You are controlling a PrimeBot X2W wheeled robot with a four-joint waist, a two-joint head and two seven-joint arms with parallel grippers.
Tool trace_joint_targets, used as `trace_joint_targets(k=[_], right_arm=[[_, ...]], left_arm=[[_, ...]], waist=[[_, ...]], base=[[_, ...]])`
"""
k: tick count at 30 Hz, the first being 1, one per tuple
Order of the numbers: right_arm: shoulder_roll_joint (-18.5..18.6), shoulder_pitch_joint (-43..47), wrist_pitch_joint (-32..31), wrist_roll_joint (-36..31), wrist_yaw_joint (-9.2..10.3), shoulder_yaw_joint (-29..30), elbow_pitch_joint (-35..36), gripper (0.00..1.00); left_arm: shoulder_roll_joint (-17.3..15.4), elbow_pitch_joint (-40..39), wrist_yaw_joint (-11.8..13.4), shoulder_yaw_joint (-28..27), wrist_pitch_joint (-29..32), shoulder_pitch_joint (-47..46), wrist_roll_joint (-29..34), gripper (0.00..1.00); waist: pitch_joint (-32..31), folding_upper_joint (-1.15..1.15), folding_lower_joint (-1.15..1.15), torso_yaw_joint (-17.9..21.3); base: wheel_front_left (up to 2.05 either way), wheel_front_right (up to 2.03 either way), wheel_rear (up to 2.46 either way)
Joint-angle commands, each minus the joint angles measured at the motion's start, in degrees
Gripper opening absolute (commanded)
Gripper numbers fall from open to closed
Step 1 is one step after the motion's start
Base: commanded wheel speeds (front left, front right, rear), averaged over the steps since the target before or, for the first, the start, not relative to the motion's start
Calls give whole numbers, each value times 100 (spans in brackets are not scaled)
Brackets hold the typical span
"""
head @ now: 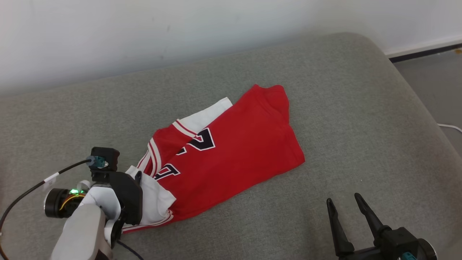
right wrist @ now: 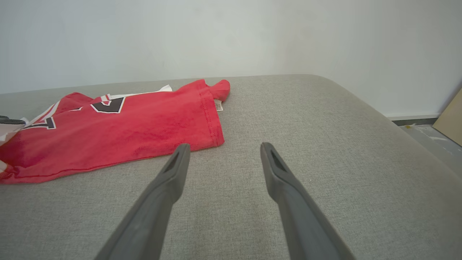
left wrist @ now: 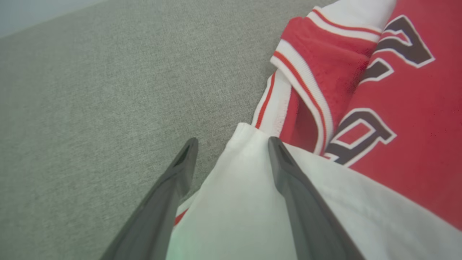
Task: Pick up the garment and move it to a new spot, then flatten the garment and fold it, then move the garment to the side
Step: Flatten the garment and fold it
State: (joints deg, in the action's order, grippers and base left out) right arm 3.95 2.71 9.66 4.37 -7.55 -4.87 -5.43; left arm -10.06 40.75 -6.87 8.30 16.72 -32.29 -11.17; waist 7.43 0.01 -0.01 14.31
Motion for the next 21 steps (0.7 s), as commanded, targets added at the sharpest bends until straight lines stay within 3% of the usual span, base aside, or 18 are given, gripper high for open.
trace_joint_targets(k=[1,13,14,15,16,18,21], right_arm=[[25,-38,46,33,13,-11,-18,100],[23,-13,4,23,13,-67,-7,100],[29,-9,-8,18,13,-83,5,100],[36,-6,-16,21,13,-92,10,100],[43,-4,-24,26,13,-100,13,100],[53,3,-38,39,13,-113,14,100],[67,6,-57,59,13,-119,21,100]], left_arm=[[-63,87,11,-6,142,-73,-57,100],[-142,236,152,76,395,-161,-19,100],[-143,256,203,74,332,-172,-12,80],[-141,270,225,78,302,-177,-14,46],[-135,294,221,81,284,-178,-29,38],[-101,361,210,78,262,-163,-99,4],[-78,441,196,92,230,-169,-141,0]], waist=[[134,-1,1,170],[68,-1,1,186],[59,-1,1,183],[55,-1,1,182],[49,-1,1,181],[38,-1,1,180],[40,-1,1,183]], base=[[0,0,0],[0,0,0],[0,0,0],[0,0,0],[0,0,0],[0,0,0],[0,0,0]])
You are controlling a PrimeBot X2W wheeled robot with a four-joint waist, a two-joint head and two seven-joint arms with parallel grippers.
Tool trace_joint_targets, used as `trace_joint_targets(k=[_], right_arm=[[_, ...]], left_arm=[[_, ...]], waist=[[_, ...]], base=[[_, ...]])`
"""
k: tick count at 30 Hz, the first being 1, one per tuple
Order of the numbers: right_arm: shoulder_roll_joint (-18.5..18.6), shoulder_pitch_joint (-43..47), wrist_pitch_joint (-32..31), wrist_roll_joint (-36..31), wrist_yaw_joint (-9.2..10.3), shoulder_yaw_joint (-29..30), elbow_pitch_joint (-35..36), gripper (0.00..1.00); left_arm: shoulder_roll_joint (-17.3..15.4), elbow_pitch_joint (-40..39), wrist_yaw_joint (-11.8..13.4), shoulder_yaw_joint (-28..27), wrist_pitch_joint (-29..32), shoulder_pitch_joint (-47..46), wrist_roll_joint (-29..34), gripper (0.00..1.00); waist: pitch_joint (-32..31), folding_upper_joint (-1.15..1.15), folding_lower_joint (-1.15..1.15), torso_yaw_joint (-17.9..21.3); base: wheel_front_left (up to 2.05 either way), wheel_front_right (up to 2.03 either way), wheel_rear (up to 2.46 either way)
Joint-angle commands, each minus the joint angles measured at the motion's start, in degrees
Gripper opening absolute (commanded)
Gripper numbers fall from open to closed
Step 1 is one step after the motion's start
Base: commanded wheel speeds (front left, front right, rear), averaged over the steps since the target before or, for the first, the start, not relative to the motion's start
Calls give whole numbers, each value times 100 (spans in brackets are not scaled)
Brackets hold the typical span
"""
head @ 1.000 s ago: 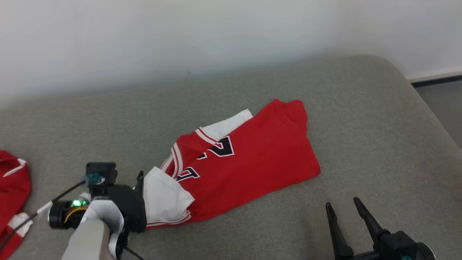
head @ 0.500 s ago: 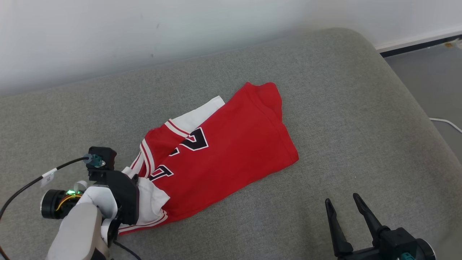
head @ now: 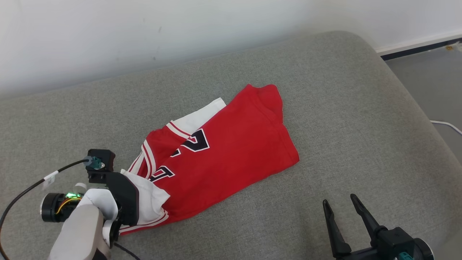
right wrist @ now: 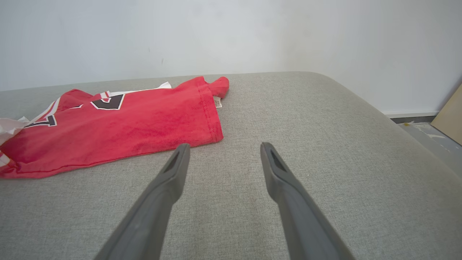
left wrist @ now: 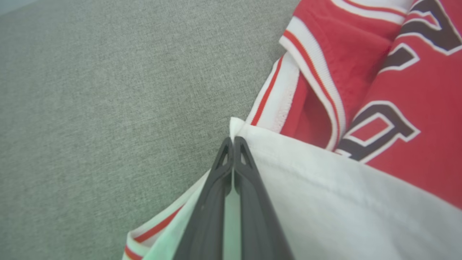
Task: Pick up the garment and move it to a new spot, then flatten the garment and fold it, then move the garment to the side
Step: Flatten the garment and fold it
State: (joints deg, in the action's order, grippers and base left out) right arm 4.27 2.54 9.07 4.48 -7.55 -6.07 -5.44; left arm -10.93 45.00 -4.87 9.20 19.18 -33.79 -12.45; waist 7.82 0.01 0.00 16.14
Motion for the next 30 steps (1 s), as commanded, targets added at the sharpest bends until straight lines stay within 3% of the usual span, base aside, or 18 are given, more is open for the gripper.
trace_joint_targets(k=[1,10,17,25,30], right_arm=[[37,19,-3,53,13,5,27,100],[-3,76,-4,35,13,133,70,100],[-51,186,-11,64,13,256,79,100],[-97,247,-30,78,13,231,94,100],[-115,264,-42,68,13,211,74,100]], left_arm=[[14,35,-3,3,-47,-28,-22,0],[93,-304,178,-101,-983,53,-115,0],[283,-1334,93,-163,-1665,985,-383,0],[353,-2848,364,-65,-1591,2553,-422,0],[237,-3314,483,-98,-1338,3259,-478,0]], waist=[[5,-1,0,0],[-85,-1,0,-229],[-298,-1,0,-609],[-491,-1,0,-1008],[-557,-1,0,-1077]], base=[[0,0,0],[0,0,0],[0,0,0],[0,0,0],[0,0,0]])
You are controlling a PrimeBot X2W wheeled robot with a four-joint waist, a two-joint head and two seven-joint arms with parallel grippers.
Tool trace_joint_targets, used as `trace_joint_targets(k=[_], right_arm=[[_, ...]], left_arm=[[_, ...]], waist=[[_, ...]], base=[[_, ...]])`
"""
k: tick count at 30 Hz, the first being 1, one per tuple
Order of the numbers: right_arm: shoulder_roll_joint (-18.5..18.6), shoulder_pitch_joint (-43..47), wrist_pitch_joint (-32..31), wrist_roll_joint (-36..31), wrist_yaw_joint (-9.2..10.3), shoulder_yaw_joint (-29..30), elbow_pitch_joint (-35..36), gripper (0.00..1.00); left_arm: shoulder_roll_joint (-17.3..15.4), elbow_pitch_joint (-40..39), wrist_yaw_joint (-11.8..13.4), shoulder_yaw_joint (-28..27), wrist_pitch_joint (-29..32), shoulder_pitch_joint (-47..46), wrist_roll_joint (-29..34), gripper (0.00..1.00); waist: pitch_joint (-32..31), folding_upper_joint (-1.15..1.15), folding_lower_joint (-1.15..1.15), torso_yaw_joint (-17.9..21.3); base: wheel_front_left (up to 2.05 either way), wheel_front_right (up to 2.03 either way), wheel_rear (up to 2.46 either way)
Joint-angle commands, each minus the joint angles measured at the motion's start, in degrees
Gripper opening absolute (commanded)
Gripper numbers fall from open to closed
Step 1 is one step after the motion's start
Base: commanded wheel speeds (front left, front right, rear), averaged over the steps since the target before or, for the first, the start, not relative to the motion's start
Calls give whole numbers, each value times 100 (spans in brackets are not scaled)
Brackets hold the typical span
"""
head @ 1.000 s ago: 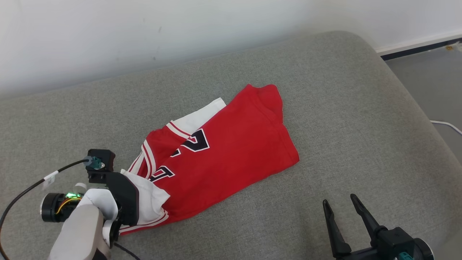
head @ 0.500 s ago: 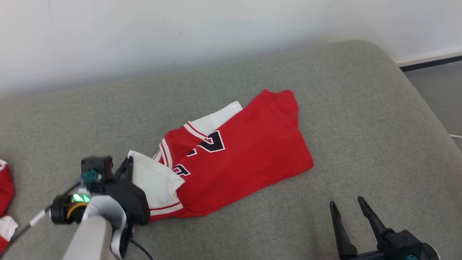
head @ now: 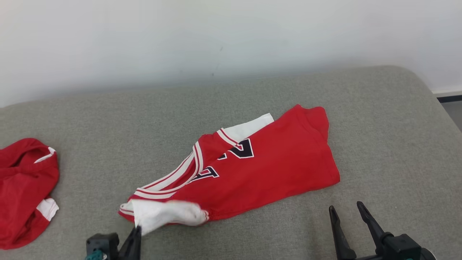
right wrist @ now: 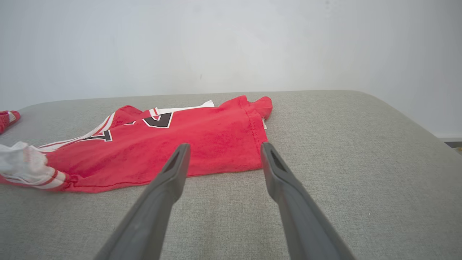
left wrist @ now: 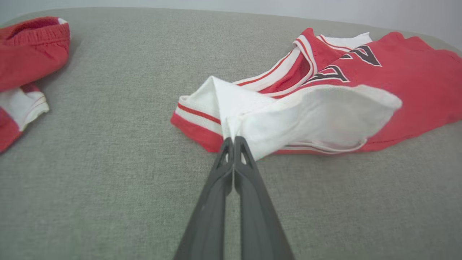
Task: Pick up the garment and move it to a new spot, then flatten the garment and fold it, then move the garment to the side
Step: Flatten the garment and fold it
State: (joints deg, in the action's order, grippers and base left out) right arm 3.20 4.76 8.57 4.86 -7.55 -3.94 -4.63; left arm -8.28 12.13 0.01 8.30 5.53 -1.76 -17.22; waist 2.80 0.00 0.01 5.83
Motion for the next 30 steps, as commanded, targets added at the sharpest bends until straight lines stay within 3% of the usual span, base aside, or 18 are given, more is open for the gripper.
trace_joint_targets(k=[1,7,8,9,23,30], right_arm=[[-12,49,7,33,13,-3,-14,100],[-21,47,19,58,13,-22,-63,100],[-22,40,25,66,13,-26,-72,100],[-22,36,32,72,13,-31,-82,100],[-35,128,100,71,13,170,-125,100],[-35,207,174,169,13,228,-147,100]], left_arm=[[-41,-87,9,13,60,149,6,0],[-189,-204,90,43,180,411,104,2],[-193,-201,108,39,187,439,113,45],[-205,-195,155,16,164,458,127,100],[-162,-328,1038,-516,-581,1045,261,100],[17,-620,1052,-561,-1746,1191,269,100]], waist=[[-66,0,-1,-49],[-128,0,-1,-25],[-136,0,-1,-14],[-147,0,-1,0],[-320,0,-1,36],[-435,0,-1,-71]], base=[[0,0,0],[0,0,0],[0,0,0],[0,0,0],[0,0,0],[0,0,0]])
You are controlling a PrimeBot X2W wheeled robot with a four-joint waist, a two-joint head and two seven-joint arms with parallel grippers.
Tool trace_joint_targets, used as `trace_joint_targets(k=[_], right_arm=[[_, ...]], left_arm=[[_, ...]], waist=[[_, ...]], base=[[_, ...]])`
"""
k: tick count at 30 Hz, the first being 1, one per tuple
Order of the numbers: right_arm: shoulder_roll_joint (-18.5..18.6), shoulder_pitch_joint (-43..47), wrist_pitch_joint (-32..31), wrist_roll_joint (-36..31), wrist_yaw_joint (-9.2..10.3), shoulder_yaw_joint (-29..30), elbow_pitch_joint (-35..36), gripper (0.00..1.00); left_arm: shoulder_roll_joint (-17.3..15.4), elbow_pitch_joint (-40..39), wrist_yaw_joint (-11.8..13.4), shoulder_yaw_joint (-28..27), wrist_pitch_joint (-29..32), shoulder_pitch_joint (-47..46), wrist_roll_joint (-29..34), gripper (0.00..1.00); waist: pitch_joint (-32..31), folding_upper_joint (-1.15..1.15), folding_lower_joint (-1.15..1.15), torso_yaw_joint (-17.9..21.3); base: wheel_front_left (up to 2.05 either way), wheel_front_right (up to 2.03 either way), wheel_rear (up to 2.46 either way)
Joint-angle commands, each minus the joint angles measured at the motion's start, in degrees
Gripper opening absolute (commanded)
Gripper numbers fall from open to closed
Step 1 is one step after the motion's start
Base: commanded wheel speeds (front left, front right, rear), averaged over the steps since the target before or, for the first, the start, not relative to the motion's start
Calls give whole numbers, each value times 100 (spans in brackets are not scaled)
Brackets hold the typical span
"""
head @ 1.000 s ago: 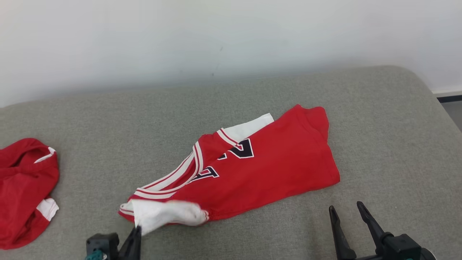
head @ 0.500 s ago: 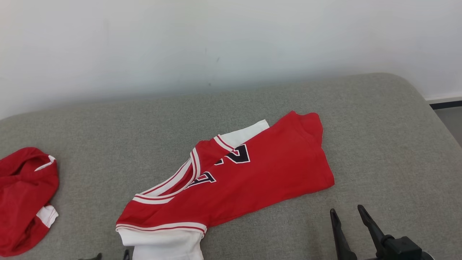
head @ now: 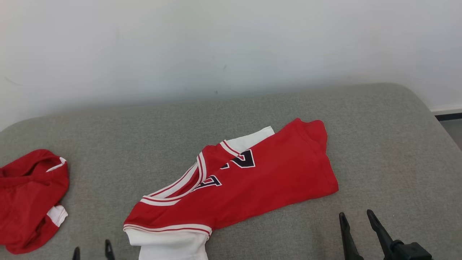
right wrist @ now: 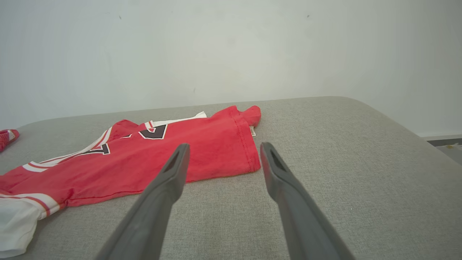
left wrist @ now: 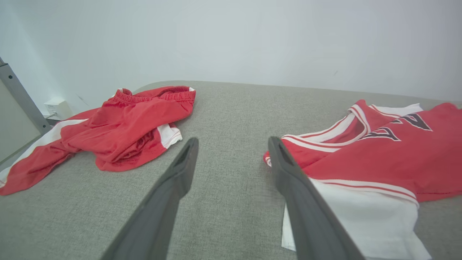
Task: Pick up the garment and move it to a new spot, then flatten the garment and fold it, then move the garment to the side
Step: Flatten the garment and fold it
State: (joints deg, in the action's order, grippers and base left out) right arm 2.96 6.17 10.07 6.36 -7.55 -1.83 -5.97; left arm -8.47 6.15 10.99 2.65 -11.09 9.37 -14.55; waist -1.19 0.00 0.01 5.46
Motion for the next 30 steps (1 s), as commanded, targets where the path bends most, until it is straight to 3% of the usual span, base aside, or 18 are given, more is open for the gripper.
trace_joint_targets(k=[1,6,10,12,22,30], right_arm=[[-11,82,51,27,13,34,-29,100],[-9,146,139,68,13,130,-116,100],[-10,223,229,65,13,246,-218,100],[-10,241,262,63,13,287,-278,100],[-10,309,306,21,13,420,-576,100],[-9,363,336,-93,13,264,-617,100]], left_arm=[[69,-63,-97,38,-207,89,0,100],[256,-256,-545,109,-412,169,-117,100],[395,-621,-1007,-23,-409,313,20,100],[446,-668,-1121,-98,-411,407,162,100],[549,-584,-1440,-194,-413,632,528,100],[561,-499,-1489,-432,-413,626,473,100]], waist=[[-58,0,-1,-56],[-176,0,-1,-141],[-271,0,-1,-201],[-320,0,-1,-216],[-489,0,-1,-194],[-528,0,-1,-159]], base=[[0,0,0],[0,0,0],[0,0,0],[0,0,0],[0,0,0],[0,0,0]])
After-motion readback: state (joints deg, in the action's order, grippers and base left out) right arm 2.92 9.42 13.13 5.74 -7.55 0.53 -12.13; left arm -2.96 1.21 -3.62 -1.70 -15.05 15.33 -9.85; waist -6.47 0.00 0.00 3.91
